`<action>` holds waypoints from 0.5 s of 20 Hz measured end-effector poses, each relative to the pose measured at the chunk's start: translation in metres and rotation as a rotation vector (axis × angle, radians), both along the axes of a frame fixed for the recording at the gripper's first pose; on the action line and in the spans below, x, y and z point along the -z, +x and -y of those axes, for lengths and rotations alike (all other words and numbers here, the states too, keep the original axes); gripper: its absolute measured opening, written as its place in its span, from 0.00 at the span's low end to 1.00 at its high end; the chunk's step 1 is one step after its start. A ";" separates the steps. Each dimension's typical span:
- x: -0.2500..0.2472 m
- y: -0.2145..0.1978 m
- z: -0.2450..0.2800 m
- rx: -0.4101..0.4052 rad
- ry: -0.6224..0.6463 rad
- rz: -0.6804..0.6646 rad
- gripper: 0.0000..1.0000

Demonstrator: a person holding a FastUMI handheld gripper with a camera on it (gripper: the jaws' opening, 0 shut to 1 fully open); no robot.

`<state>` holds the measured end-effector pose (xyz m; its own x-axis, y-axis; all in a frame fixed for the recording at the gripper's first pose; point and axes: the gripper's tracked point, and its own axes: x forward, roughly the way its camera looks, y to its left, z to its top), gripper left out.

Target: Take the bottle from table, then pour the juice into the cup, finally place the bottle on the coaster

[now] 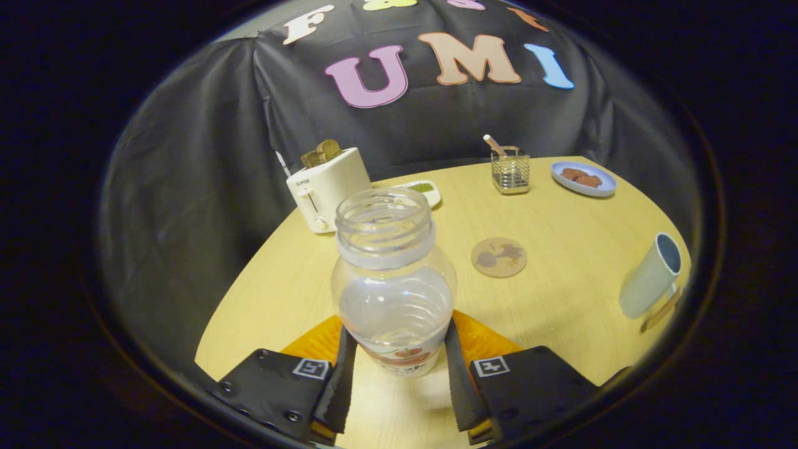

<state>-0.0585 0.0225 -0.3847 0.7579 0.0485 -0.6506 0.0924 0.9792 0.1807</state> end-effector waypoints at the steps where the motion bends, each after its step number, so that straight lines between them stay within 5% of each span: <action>1: 0.000 0.003 -0.001 0.017 0.028 -0.002 0.69; 10: -0.057 0.053 0.016 0.271 0.370 0.155 0.69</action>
